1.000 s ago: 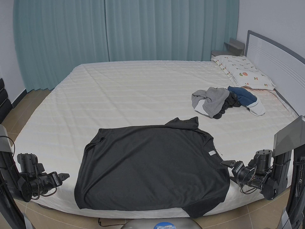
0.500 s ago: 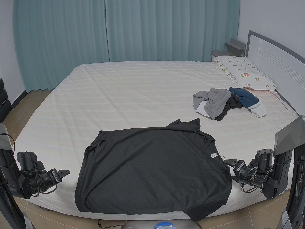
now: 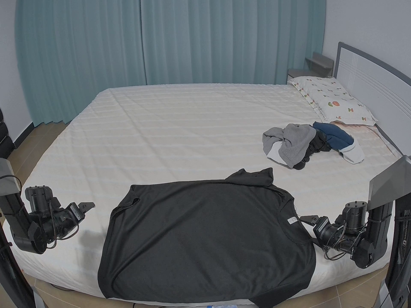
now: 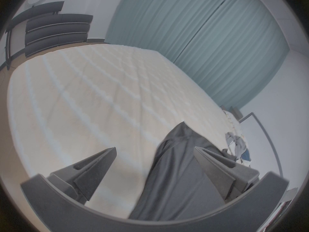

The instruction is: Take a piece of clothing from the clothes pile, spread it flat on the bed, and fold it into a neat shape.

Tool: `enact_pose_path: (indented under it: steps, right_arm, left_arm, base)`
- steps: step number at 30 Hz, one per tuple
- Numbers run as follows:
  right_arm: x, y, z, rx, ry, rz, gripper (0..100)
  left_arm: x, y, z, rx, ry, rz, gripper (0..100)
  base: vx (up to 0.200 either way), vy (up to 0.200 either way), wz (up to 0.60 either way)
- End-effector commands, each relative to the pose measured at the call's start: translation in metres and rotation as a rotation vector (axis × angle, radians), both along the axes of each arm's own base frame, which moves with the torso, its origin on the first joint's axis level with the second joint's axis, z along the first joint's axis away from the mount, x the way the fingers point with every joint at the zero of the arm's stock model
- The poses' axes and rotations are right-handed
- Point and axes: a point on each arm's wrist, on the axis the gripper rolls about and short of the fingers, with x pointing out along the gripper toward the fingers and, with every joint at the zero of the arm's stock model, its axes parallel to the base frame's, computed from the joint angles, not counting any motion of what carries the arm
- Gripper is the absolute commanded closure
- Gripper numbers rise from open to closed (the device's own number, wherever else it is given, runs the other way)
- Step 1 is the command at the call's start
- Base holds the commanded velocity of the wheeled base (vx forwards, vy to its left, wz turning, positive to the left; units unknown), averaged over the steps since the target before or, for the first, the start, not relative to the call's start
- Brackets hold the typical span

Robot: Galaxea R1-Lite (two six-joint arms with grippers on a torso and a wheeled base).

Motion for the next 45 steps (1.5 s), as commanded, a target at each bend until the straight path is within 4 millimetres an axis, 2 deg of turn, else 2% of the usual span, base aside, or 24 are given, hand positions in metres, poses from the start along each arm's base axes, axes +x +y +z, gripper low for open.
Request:
enact_pose_path:
  steps: [1, 2, 6, 12, 14, 18, 23, 38, 45]
  right_arm:
    - [0.0, 0.001, -0.002, 0.0, 0.002, 0.005, 0]
    - [0.0, 0.002, -0.002, -0.001, 0.002, 0.007, 0]
    - [-0.001, 0.002, -0.003, -0.001, 0.005, 0.008, 0]
    - [-0.001, 0.004, -0.003, -0.002, 0.006, 0.013, 0]
    - [-0.001, 0.004, -0.003, -0.003, 0.006, 0.015, 0]
    - [-0.002, 0.004, -0.003, -0.003, 0.009, 0.017, 0]
    - [-0.002, 0.006, -0.004, -0.006, 0.011, 0.021, 0]
    - [-0.002, 0.007, -0.005, -0.011, 0.013, 0.026, 0]
    - [-0.002, 0.007, -0.005, -0.011, 0.013, 0.024, 0]
  left_arm:
    - [0.028, -0.017, 0.013, -0.037, -0.081, -0.033, 0]
    - [0.038, -0.029, 0.018, -0.044, -0.101, -0.064, 0]
    - [0.059, -0.053, 0.016, -0.043, -0.082, -0.136, 0]
    - [0.117, -0.089, -0.01, 0.094, -0.034, -0.043, 0]
    - [0.133, -0.1, -0.024, 0.157, -0.025, -0.047, 0]
    - [0.15, -0.123, -0.047, 0.21, -0.02, -0.089, 0]
    - [0.167, -0.135, -0.053, 0.273, -0.038, -0.042, 0]
    - [0.162, -0.129, -0.059, 0.3, -0.015, -0.016, 0]
    - [0.163, -0.116, -0.065, 0.397, 0.009, 0.008, 0]
  base:
    - [0.0, 0.0, 0.0]
    - [0.0, 0.0, 0.0]
    - [0.0, 0.0, 0.0]
    - [0.0, 0.0, 0.0]
    - [0.0, 0.0, 0.0]
    - [0.0, 0.0, 0.0]
    - [0.0, 0.0, 0.0]
    - [0.0, 0.0, 0.0]
    - [0.0, 0.0, 0.0]
